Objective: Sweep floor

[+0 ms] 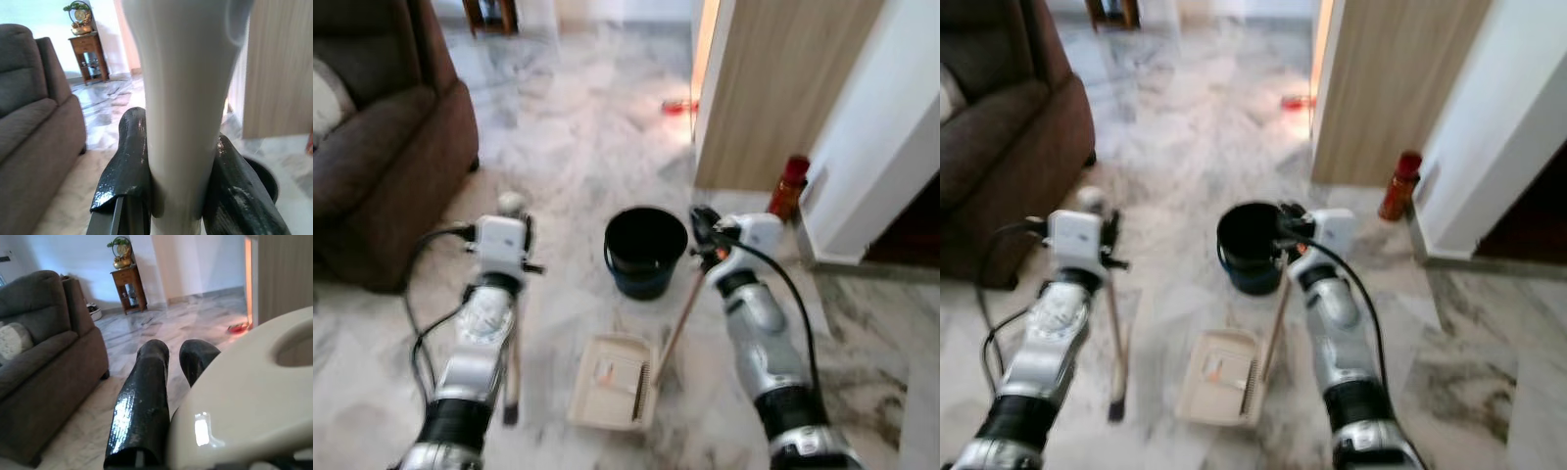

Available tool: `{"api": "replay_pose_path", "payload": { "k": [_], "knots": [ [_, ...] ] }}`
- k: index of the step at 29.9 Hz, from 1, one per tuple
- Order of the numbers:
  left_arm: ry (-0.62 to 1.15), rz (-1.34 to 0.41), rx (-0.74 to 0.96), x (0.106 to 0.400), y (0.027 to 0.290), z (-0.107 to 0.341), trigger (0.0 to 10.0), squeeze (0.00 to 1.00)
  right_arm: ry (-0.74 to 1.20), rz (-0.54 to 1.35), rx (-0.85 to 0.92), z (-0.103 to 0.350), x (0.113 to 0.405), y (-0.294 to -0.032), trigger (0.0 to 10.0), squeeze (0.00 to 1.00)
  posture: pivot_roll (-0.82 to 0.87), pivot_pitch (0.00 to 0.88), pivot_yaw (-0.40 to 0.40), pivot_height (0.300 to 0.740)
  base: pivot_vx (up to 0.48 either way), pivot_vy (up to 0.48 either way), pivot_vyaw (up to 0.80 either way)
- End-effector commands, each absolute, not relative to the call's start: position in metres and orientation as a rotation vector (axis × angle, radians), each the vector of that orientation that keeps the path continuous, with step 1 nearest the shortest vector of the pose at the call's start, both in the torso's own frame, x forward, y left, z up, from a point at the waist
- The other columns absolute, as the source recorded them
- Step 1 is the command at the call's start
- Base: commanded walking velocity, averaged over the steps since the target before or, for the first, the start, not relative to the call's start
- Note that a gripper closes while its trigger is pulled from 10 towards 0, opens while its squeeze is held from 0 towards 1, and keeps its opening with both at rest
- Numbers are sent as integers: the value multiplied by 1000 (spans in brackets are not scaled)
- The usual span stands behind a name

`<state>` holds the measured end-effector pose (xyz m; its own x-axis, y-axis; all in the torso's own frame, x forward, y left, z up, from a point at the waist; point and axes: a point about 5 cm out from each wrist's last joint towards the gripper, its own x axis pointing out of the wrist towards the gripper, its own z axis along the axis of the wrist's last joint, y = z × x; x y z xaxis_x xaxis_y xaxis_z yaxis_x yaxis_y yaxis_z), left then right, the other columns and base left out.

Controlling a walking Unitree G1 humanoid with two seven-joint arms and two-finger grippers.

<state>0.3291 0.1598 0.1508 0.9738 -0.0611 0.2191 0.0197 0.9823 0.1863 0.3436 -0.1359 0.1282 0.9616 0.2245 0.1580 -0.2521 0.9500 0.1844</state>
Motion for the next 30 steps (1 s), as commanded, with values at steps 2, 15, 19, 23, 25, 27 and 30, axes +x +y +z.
{"api": "replay_pose_path", "payload": {
  "k": [2, 15, 19, 23, 25, 27, 30],
  "knots": [
    [-265, -26, 210, 330, 166, 160, 10000, 0, -193, 268, 218, 143, 347, -128, 10000, 0, 46, 83, -21, 740, 328, 0, 0],
    [-265, -25, 210, 330, 166, 160, 10000, 0, -192, 270, 219, 143, 347, -127, 10000, 0, 47, 81, -20, 740, 331, 0, 0],
    [-274, -27, 205, 330, 166, 161, 10000, 0, -193, 269, 218, 143, 347, -128, 10000, 0, 48, 79, -21, 740, 303, 0, 0],
    [-277, -35, 201, 330, 165, 161, 10000, 0, -202, 264, 218, 144, 348, -129, 10000, 0, 50, 77, -21, 740, 0, 0, 0],
    [-276, -36, 201, 330, 165, 161, 10000, 0, -231, 236, 225, 150, 349, -134, 10000, 0, 49, 75, -20, 740, 0, 0, 0],
    [-276, -36, 201, 330, 164, 161, 10000, 0, -245, 219, 226, 152, 350, -138, 10000, 0, 49, 75, -20, 740, 0, 0, 0],
    [-275, -36, 202, 330, 164, 161, 10000, 0, -269, 182, 230, 158, 352, -145, 10000, 0, 47, 71, -20, 740, 0, 0, 0]
  ]
}}
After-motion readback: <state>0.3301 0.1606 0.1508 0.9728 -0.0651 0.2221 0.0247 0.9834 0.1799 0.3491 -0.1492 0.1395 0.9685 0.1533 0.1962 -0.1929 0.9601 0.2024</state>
